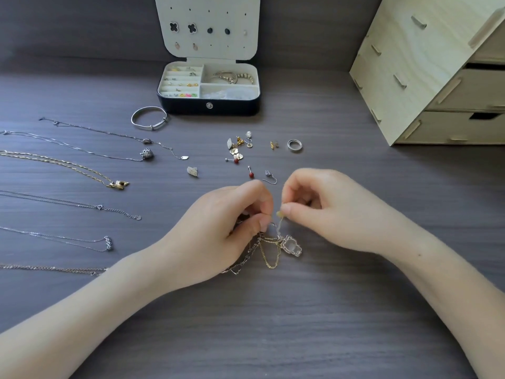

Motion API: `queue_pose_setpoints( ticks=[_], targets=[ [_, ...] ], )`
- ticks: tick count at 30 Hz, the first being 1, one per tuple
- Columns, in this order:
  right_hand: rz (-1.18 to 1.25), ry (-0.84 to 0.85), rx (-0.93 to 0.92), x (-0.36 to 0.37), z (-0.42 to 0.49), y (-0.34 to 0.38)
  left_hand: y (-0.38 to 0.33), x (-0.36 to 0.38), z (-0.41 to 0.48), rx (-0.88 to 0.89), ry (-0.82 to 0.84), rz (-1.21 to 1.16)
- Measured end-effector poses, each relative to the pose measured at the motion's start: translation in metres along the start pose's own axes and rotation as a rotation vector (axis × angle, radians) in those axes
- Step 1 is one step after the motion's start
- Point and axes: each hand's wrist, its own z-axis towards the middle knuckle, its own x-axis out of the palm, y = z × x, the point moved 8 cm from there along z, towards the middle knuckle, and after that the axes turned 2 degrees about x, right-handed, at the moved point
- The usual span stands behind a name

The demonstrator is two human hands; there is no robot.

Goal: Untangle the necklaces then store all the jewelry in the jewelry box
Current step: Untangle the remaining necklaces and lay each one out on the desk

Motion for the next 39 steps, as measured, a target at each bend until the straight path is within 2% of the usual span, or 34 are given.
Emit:
queue_pose_setpoints(
  ticks=[4, 9, 12, 16, 19, 22, 25, 30, 34, 39],
  targets=[
    [0.299, -0.053, 0.085, -0.017, 0.0, -0.008, 0.003, 0.0, 0.001, -0.052, -0.046, 0.009],
    [0.434, -0.087, 0.061, -0.034, -0.006, -0.001, 0.004, 0.0, 0.003, -0.081, -0.113, -0.02],
    [0.451, -0.109, 0.045, -0.041, -0.007, 0.001, 0.007, 0.0, 0.004, -0.117, -0.147, -0.081],
    [0.419, -0.108, 0.044, -0.041, -0.007, -0.001, 0.021, 0.0, 0.006, -0.231, -0.19, -0.318],
    [0.399, -0.08, 0.026, -0.039, -0.008, 0.001, 0.025, 0.0, 0.008, -0.268, -0.211, -0.403],
    [0.422, 0.038, -0.027, -0.035, -0.012, 0.011, 0.026, 0.001, 0.008, -0.28, -0.206, -0.39],
    [0.417, 0.261, -0.072, -0.022, -0.02, 0.022, 0.026, 0.001, 0.01, -0.284, -0.204, -0.396],
    [0.175, 0.573, -0.072, 0.004, -0.035, 0.022, 0.028, -0.001, 0.014, -0.274, -0.206, -0.352],
    [-0.037, 0.636, -0.083, 0.016, -0.037, 0.017, 0.028, -0.004, 0.019, -0.236, -0.192, -0.239],
    [-0.084, 0.633, -0.054, 0.02, -0.038, 0.012, 0.025, 0.002, 0.027, -0.192, -0.095, -0.241]
  ],
)
